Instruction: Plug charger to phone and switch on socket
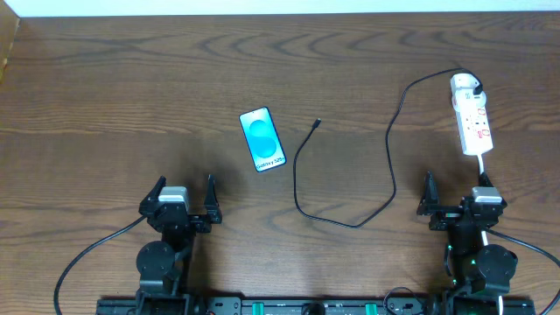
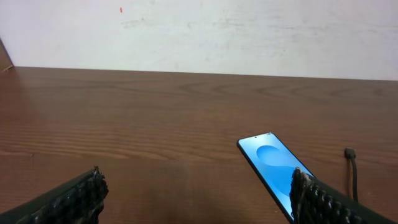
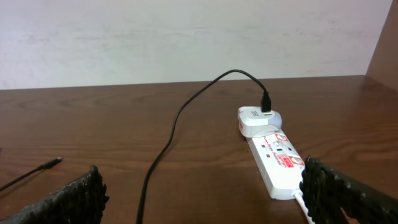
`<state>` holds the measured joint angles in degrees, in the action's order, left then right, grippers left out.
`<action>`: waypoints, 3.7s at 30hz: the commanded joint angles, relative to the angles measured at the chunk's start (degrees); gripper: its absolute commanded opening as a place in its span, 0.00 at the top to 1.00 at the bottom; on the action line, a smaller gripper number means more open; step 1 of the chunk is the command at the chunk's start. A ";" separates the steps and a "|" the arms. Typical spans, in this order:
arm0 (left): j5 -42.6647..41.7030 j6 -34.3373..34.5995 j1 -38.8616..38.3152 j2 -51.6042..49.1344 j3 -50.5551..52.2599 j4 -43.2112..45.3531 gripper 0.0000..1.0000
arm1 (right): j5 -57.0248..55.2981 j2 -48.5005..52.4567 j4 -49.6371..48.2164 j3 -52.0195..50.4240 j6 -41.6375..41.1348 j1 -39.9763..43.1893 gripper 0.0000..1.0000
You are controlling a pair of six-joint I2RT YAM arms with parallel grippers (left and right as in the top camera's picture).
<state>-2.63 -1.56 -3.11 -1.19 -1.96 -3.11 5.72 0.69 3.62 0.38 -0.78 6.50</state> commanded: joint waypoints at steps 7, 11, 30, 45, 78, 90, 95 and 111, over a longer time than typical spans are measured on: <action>0.72 -0.79 0.13 -0.17 1.73 -0.83 0.05 | -0.02 -0.20 0.24 -0.07 0.66 -0.59 0.01; 0.72 -0.79 0.13 -0.17 1.73 -0.81 0.05 | -0.02 -0.20 0.24 -0.07 0.66 -0.59 0.01; -2.82 0.31 0.13 -0.57 1.70 0.37 0.04 | -0.02 -0.20 0.24 -0.07 0.63 -0.59 0.01; -2.80 0.31 0.15 -3.56 -2.01 0.42 0.04 | -0.02 -0.20 0.24 -0.07 0.66 -0.59 0.01; -13.77 2.73 0.13 -49.53 -51.56 -16.37 0.04 | -0.02 -0.20 0.24 -0.07 0.66 -0.59 0.01; -18.14 7.26 -0.46 -74.95 -74.60 -31.54 0.04 | -0.02 -0.20 0.24 -0.07 0.63 -0.59 0.01; -17.25 8.11 -2.32 -82.60 -79.71 -35.08 0.04 | -0.02 -0.20 0.24 -0.07 0.63 -0.59 0.01; -17.44 8.61 -5.88 -97.42 -81.48 -38.56 0.04 | -0.02 -0.20 0.24 -0.07 0.66 -0.59 0.01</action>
<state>-20.27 6.20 -8.91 -97.86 -82.24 -42.44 5.72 0.73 3.62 0.38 -0.78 6.50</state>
